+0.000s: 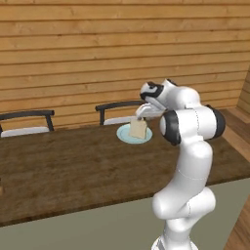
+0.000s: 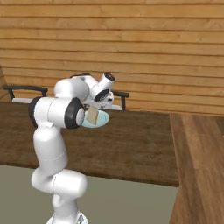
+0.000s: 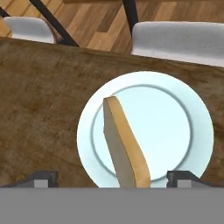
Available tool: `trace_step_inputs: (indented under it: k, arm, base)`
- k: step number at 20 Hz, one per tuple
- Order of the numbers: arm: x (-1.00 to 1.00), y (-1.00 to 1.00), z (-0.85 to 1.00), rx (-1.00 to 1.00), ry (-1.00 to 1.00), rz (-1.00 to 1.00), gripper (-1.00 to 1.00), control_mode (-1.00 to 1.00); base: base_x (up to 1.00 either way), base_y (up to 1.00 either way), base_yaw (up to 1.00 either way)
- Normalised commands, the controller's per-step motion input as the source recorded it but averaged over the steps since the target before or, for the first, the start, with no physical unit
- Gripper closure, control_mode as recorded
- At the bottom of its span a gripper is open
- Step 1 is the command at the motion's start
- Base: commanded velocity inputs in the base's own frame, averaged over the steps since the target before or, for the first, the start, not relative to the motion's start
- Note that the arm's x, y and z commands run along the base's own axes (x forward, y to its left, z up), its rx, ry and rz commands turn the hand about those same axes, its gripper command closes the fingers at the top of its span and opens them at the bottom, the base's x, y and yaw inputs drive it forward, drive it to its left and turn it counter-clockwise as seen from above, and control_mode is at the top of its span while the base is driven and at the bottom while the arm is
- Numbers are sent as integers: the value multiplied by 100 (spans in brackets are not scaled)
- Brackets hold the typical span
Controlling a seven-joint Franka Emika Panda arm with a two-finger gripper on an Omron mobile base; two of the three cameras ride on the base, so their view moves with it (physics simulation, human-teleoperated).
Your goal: Start the toaster. Once the lever pops up, take the bread to the plate on the dining counter.
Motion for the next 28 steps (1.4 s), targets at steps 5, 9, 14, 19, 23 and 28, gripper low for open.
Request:
trace_step_inputs:
  k: [5, 9, 14, 19, 23, 28]
  arm:
    - [0, -7, 40, 0, -9, 0, -100, -100]
    - [0, -2, 43, -1, -15, 0, -100, -100]
    - [-55, 4, 30, -9, -20, 0, -100, -100]
    - [-100, 16, 17, -15, -16, -9, -100, -100]
    - [-91, 26, 30, -14, -5, -15, -100, -100]
    - [-67, 5, 51, -7, 0, -15, -100, -100]
  base:
    - [0, 0, 0]
    - [0, 0, 0]
    - [0, 0, 0]
    - [0, 0, 0]
    - [0, 0, 0]
    - [0, 0, 0]
